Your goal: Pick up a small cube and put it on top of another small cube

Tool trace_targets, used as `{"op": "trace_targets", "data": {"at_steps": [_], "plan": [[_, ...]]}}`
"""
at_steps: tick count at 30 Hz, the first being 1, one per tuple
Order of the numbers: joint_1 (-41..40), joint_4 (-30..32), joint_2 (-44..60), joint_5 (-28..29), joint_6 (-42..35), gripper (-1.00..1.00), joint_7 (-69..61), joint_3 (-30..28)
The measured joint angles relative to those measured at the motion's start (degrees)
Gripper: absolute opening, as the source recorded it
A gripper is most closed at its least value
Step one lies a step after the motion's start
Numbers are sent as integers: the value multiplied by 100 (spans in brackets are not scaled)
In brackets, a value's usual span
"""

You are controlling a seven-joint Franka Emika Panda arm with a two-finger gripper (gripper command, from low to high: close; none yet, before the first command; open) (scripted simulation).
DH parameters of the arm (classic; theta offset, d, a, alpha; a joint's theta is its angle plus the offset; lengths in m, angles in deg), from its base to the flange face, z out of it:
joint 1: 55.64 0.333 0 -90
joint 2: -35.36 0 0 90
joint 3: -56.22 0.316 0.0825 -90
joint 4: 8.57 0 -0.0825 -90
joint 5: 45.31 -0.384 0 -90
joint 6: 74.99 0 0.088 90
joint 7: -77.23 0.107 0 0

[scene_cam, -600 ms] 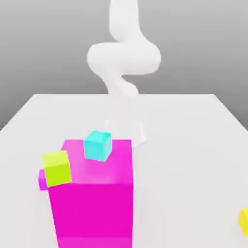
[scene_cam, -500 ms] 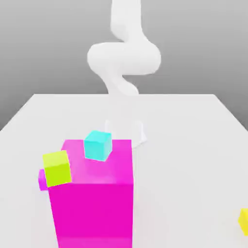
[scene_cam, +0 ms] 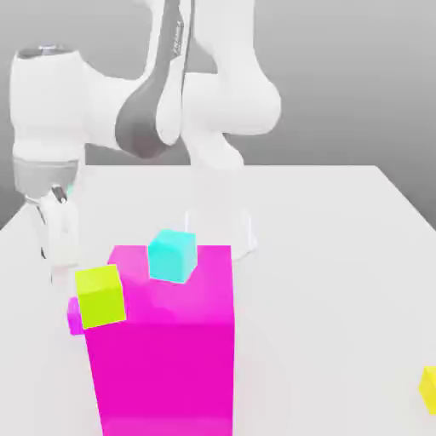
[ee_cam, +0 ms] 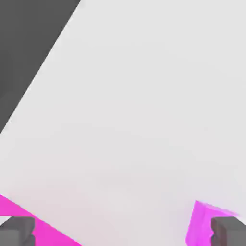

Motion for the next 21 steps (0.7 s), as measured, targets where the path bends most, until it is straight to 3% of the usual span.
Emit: {"op": "trace_targets", "data": {"at_steps": [3,8,9,16,21], "plan": [[-156,187,631,-450,462,0,-39,13],[-651,28,1669,-980,1291,0,-394,628],[-751,-6,1851,-1010,1441,-100,-422,734],[-787,-12,1885,-996,1474,-100,-409,768],[-596,163,991,-541,757,-100,-65,465]]}}
